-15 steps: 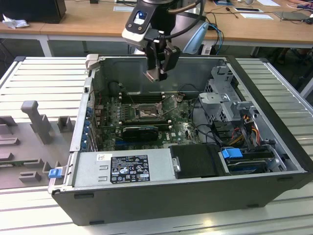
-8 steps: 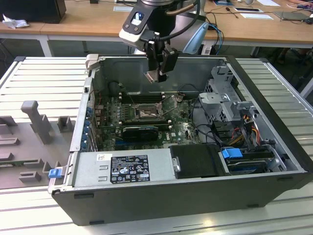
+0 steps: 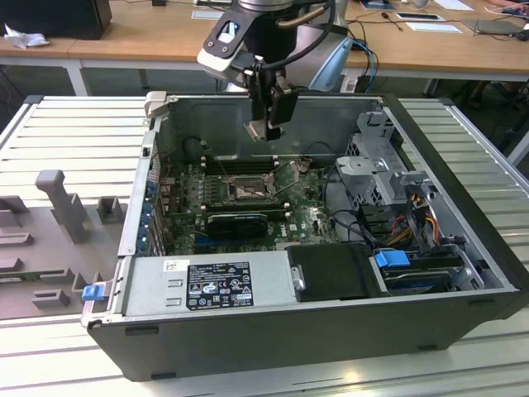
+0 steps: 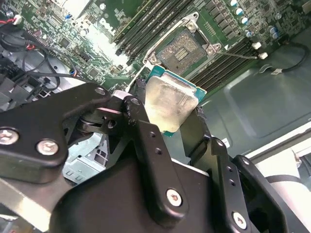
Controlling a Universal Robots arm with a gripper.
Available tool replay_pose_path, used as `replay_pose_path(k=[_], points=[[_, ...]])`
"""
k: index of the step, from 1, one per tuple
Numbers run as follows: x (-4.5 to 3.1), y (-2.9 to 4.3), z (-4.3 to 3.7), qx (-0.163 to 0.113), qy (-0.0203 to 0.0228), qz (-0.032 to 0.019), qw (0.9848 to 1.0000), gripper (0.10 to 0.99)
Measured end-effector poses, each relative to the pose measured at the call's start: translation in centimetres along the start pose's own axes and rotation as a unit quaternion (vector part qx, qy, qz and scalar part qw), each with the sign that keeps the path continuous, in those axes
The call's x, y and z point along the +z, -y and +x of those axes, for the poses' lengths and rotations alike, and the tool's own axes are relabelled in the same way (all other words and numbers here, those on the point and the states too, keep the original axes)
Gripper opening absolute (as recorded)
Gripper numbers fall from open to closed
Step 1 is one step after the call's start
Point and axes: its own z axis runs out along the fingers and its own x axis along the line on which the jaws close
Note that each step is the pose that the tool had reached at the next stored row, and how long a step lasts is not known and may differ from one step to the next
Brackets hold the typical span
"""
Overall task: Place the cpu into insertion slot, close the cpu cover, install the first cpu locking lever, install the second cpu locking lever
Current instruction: 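Place the cpu into insertion slot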
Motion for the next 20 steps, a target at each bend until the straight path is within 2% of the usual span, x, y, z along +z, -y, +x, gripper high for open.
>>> replay_pose_path(k=[6, 8, 12, 14, 17, 20], points=[[0.26, 0.02, 0.00, 0.036, 0.0031, -0.0008, 0.9994, 0.525], [0.30, 0.03, 0.00, 0.065, 0.0057, -0.0015, 0.9979, 0.525], [0.31, 0.03, -0.01, 0.094, 0.0084, -0.0021, 0.9956, 0.525], [0.31, 0.03, 0.00, 0.101, 0.0091, -0.0022, 0.9948, 0.525], [0.35, 0.03, 0.00, 0.103, 0.0099, -0.0022, 0.9946, 0.525], [0.92, 0.07, 0.04, 0.104, 0.0101, -0.0016, 0.9945, 0.525]])
